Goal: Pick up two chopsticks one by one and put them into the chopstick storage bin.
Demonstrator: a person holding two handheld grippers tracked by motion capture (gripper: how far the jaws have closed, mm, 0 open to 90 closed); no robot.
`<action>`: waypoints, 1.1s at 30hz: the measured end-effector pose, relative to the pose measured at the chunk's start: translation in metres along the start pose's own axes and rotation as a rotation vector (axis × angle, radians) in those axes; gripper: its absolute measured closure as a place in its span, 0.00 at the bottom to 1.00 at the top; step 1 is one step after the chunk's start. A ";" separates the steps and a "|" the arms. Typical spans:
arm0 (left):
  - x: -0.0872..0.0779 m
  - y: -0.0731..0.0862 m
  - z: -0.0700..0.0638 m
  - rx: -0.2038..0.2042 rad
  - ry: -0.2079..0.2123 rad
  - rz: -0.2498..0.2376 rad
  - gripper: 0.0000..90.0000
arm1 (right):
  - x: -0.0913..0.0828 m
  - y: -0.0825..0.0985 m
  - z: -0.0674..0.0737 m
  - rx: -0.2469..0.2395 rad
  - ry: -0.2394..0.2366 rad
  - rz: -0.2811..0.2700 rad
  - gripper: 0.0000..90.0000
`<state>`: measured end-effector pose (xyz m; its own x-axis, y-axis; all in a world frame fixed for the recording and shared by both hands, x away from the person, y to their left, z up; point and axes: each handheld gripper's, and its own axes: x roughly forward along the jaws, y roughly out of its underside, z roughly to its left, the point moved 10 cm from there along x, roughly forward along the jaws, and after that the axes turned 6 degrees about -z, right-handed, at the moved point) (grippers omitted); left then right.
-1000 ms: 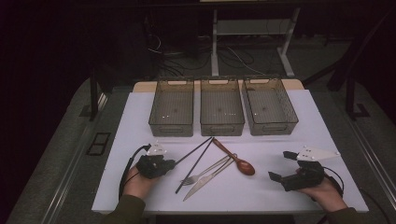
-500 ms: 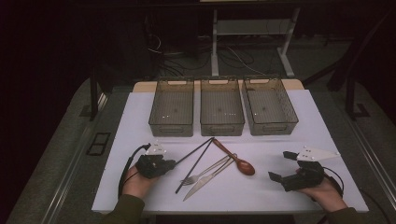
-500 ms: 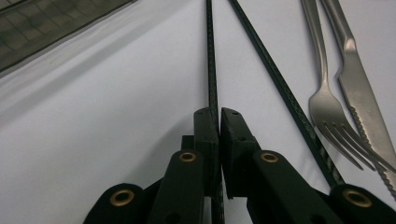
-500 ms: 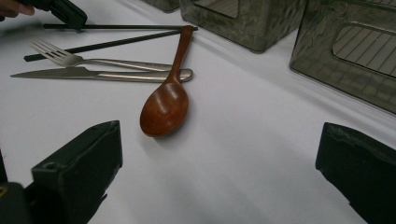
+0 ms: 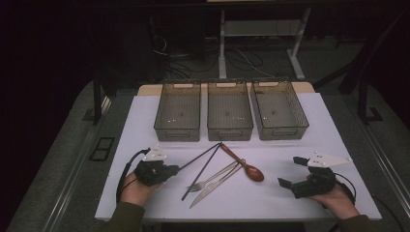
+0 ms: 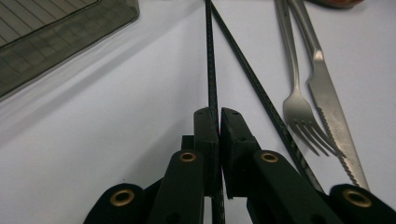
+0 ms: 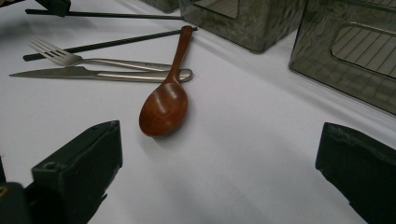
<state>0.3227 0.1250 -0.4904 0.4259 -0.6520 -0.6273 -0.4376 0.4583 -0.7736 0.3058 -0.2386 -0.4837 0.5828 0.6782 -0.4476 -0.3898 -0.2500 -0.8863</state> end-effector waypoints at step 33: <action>-0.027 -0.058 -0.008 -0.002 0.023 -0.129 0.94 | 0.005 0.002 0.001 -0.005 -0.001 -0.009 0.00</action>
<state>0.3303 0.1108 -0.4278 0.4607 -0.7192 -0.5202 -0.3822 0.3682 -0.8476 0.3072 -0.2355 -0.4873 0.5853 0.6815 -0.4392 -0.3805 -0.2474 -0.8911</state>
